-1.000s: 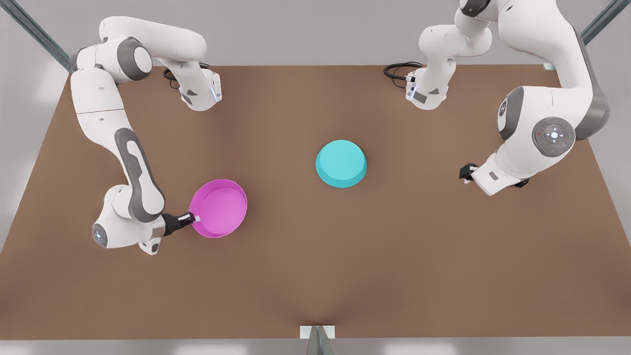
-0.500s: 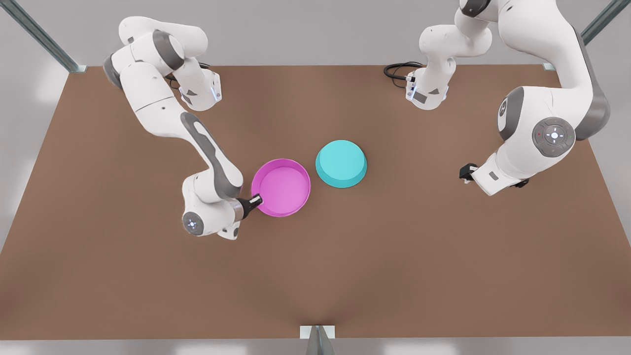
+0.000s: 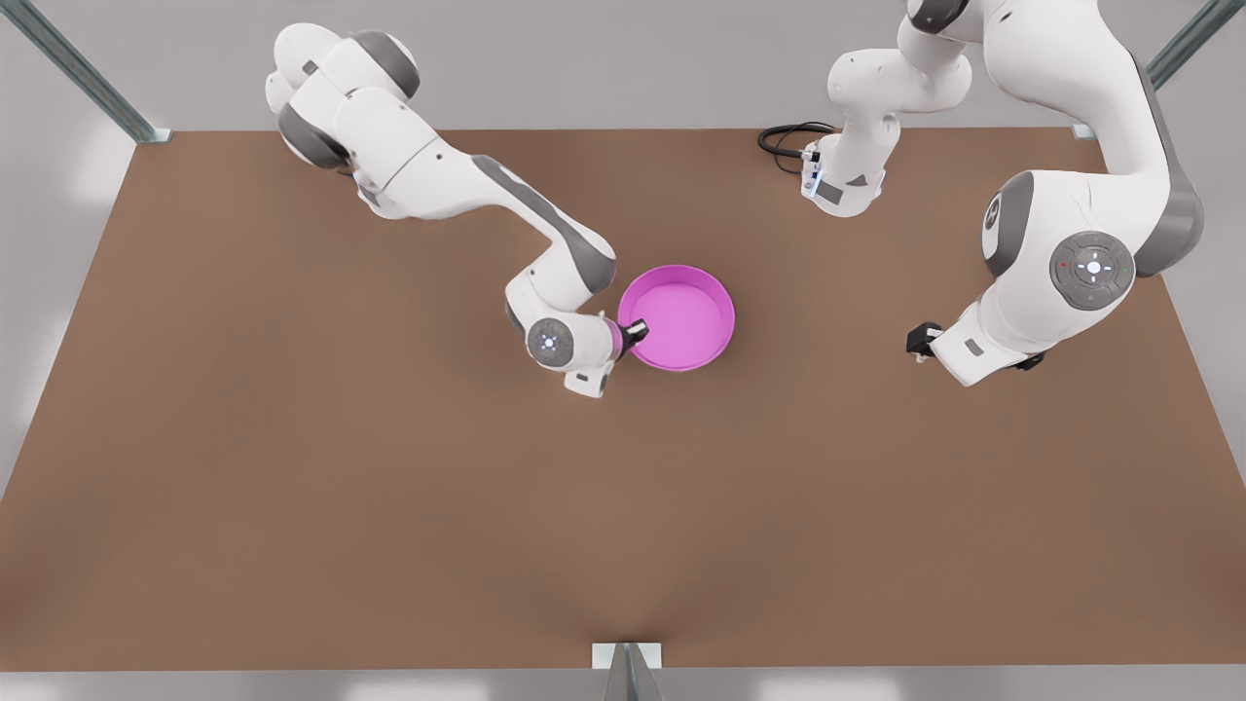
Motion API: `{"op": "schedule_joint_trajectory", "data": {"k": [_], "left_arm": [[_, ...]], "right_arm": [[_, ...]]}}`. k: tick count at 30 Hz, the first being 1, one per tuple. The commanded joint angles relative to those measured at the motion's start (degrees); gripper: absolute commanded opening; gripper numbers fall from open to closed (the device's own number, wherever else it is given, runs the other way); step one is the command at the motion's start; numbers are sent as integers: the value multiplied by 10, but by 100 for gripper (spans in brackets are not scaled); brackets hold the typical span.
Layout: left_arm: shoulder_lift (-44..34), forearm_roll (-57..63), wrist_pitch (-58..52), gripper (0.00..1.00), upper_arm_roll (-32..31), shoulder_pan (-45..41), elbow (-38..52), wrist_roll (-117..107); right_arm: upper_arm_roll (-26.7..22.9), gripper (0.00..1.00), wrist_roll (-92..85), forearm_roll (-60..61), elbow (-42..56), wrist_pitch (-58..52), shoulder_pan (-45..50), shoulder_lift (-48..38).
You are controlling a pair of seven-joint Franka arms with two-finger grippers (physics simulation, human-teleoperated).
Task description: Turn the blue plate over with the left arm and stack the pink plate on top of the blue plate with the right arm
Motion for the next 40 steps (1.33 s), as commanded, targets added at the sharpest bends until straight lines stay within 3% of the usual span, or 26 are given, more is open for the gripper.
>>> {"op": "schedule_joint_trajectory", "data": {"k": [1, 4, 19, 22, 23, 30, 32, 34, 35, 36, 37, 40], "left_arm": [[0, 0, 0, 100, 0, 0, 0, 0], [0, 0, -1, 100, 0, 0, 0, -1], [0, 1, -4, 100, 0, -4, 0, -1], [0, 1, -5, 100, -1, -4, 0, -1], [0, 1, -5, 100, -1, -4, 0, -1], [0, 1, -9, 100, -1, -5, 0, -1], [-1, 1, -8, 100, -1, -5, 1, -1], [-1, 1, -8, 100, -1, -5, 2, -1], [-1, 1, -8, 100, -1, -5, 2, -1], [-1, 1, -8, 100, -1, -5, 4, -1], [-1, 1, -8, 100, -1, -5, 4, -1], [-1, 2, -8, 100, -1, -4, 4, 0]], "right_arm": [[0, 21, 5, -5, -8, 4, 0, -4], [9, 21, 21, -6, -57, 41, 4, -29], [3, 21, 22, -16, -70, 137, 36, 5], [3, 88, 21, -28, -70, 140, 35, 5], [3, 100, 21, -28, -69, 141, 35, 5], [3, 100, 20, -28, -61, 102, 16, -6], [4, 100, 19, -54, 25, -77, -49, -75], [2, 100, 15, -201, 84, -208, -149, -145], [-37, 100, 11, -218, 72, -227, -170, -179], [-140, 100, 2, -214, 55, -275, -174, -218], [-180, 100, -42, -210, 55, -307, -196, -250], [-182, 100, -84, -208, 56, -355, -244, -292]]}}
